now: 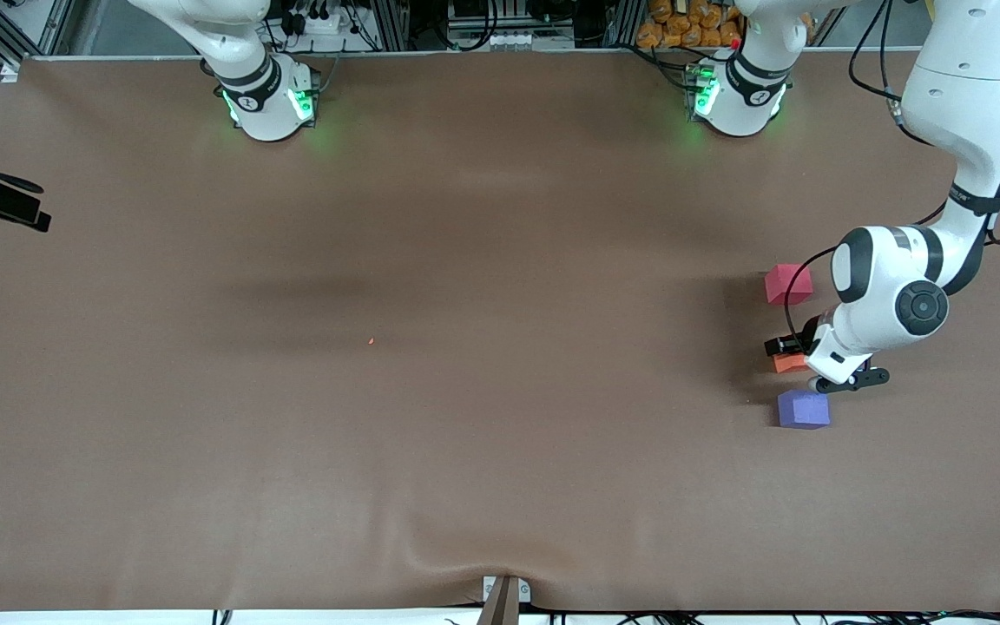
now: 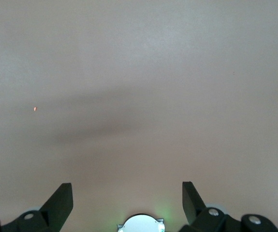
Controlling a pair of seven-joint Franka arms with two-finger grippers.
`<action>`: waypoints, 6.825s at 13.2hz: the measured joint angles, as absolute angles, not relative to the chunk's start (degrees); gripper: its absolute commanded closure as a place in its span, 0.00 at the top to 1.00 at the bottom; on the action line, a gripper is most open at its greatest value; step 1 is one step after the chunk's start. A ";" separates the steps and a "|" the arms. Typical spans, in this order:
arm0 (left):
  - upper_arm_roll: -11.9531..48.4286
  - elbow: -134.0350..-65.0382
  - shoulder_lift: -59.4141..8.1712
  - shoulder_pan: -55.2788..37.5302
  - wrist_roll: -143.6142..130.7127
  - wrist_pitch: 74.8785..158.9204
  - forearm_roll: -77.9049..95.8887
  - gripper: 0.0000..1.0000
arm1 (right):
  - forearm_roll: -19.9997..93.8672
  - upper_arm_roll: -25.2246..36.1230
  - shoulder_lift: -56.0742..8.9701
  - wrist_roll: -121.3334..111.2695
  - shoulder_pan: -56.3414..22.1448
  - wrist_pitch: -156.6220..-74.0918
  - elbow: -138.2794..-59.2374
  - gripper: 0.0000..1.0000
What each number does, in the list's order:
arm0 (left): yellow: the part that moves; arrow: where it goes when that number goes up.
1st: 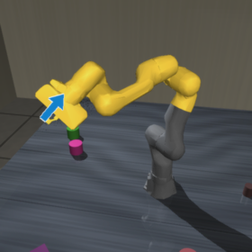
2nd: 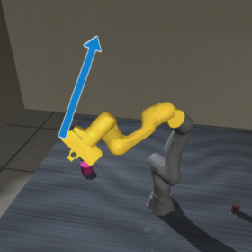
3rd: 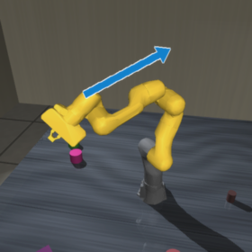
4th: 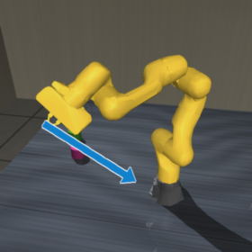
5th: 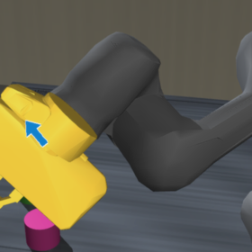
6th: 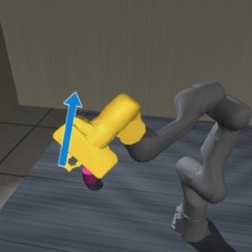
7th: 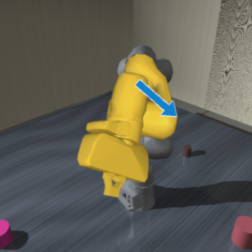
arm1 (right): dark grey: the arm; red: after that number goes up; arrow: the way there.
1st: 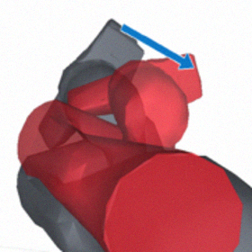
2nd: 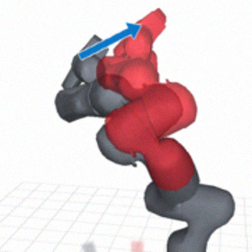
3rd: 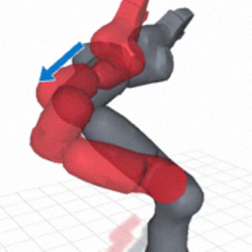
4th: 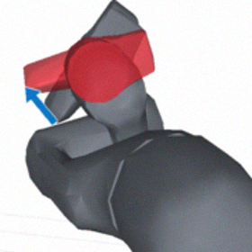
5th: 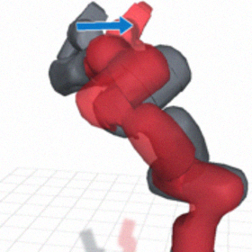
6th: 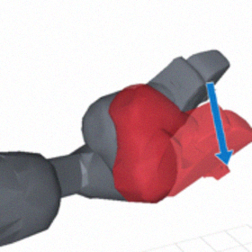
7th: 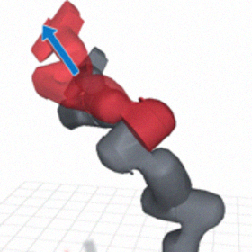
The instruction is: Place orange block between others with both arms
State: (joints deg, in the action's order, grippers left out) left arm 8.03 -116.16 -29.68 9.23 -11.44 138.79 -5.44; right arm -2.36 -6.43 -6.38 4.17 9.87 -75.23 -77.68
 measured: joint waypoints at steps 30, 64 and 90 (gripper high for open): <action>19.51 -92.23 -15.07 6.33 -11.06 104.46 -5.44 1.00 | -1.90 -7.57 -5.94 6.28 8.38 -74.56 -76.67 1.00; 1.82 -87.57 2.61 -5.17 8.54 85.05 1.25 1.00 | -1.65 -5.89 -8.27 6.47 8.01 -78.23 -77.22 1.00; 1.90 -87.64 1.86 -5.17 -5.01 82.85 -1.41 1.00 | -1.68 -5.63 -8.14 6.47 8.03 -77.72 -77.16 1.00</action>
